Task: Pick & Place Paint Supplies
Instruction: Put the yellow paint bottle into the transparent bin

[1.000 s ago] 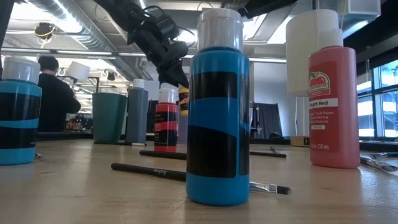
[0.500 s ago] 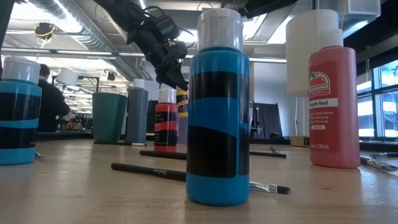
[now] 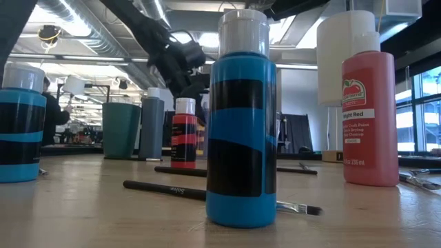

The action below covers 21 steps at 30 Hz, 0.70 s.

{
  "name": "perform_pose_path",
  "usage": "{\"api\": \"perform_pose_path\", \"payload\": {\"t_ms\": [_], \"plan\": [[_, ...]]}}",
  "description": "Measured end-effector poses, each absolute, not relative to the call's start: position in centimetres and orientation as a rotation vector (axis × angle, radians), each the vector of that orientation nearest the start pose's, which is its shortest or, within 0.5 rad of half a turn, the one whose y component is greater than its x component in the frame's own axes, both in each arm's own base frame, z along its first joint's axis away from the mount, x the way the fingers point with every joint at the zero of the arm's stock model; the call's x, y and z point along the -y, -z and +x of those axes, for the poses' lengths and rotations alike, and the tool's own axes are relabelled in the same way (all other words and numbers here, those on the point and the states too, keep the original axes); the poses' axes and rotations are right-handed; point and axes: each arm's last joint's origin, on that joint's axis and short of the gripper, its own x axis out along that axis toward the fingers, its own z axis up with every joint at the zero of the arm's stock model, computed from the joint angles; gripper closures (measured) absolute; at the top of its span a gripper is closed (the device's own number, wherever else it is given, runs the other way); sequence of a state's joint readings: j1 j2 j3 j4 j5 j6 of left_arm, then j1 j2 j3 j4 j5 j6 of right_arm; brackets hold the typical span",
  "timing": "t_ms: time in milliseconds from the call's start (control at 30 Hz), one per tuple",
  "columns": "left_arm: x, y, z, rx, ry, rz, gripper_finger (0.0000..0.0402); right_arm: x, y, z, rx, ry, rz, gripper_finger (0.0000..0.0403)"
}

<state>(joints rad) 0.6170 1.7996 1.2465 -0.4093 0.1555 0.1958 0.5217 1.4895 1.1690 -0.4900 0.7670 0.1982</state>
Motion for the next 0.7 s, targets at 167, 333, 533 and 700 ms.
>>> {"api": "perform_pose_path", "payload": {"t_ms": [167, 333, 533, 700], "plan": [[-21.47, -19.8, 31.09, -0.935, -0.319, -0.184, 0.0282, -13.48, -28.22, 28.1, -0.622, 0.302, -0.295, 0.0119], [-21.39, -19.82, 31.12, -0.926, -0.296, -0.207, 0.0281, -13.22, -27.72, 28.09, -0.636, 0.31, -0.303, 0.0119], [-21.32, -19.85, 31.1, -0.923, -0.3, -0.235, 0.0267, -12.94, -27.56, 28.17, -0.64, 0.321, -0.296, 0.0119], [-21.24, -19.84, 31.13, -0.925, -0.301, -0.242, 0.0269, -12.96, -27.56, 28.16, -0.639, 0.319, -0.295, 0.0119]]}}
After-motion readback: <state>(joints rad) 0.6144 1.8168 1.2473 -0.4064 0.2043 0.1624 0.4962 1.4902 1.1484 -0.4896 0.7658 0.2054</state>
